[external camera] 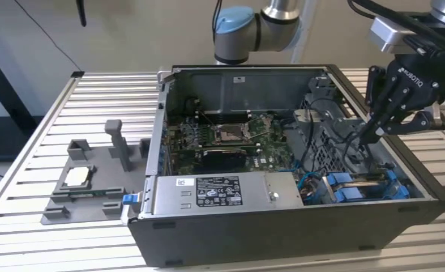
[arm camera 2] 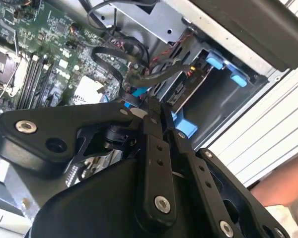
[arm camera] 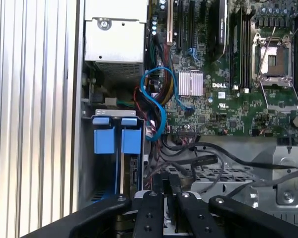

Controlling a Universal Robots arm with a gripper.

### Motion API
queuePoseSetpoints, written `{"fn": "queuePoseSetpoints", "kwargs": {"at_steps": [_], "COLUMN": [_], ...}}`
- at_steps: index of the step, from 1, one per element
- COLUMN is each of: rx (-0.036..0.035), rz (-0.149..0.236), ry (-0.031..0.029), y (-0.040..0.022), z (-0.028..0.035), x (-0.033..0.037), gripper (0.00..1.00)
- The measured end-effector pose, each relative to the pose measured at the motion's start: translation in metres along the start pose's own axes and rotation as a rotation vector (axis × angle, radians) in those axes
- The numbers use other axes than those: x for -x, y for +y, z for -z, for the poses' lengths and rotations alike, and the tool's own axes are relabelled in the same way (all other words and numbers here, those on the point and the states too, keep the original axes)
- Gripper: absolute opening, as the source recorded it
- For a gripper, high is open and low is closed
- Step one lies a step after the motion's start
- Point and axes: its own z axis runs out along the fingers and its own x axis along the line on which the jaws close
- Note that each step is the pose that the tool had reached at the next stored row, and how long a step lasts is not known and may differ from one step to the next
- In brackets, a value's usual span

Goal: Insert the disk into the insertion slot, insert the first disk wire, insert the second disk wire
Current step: 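Insert the second disk wire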

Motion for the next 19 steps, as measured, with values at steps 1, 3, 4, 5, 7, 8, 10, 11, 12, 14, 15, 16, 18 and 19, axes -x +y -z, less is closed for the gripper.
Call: {"fn": "queuePoseSetpoints", "kwargs": {"at_steps": [1, 3, 4, 5, 7, 8, 10, 11, 12, 14, 15, 16, 18, 19], "rx": [-0.0017, -0.0093, -0.015, -0.0226, -0.0394, -0.0484, -0.0705, -0.0854, -0.0996, -0.1283, -0.1407, -0.1527, -0.1692, -0.1754], "rz": [0.0, 0.0, 0.0, 0.0, 0.001, 0.001, 0.001, 0.002, 0.002, 0.003, 0.004, 0.004, 0.005, 0.005], "ry": [0.0004, 0.0036, 0.0065, 0.0104, 0.0185, 0.0227, 0.0294, 0.032, 0.0343, 0.0391, 0.0414, 0.0438, 0.0484, 0.051], "y": [0.0026, 0.0079, 0.0103, 0.0126, 0.0168, 0.0189, 0.0228, 0.0247, 0.0265, 0.03, 0.0314, 0.0326, 0.0342, 0.0347], "z": [-0.0002, -0.0007, -0.001, -0.0013, -0.0019, -0.0021, -0.0026, -0.003, -0.0032, -0.0037, -0.004, -0.0043, -0.0049, -0.0053], "x": [0.0, 0.0, 0.0, 0.0, 0.0, 0.0, 0.0, 0.0, 0.0, -0.0001, -0.0001, -0.0001, -0.0001, -0.0001], "gripper": [0.16, 0.16, 0.16, 0.16, 0.16, 0.16, 0.16, 0.16, 0.16, 0.16, 0.16, 0.16, 0.16, 0.16]}}
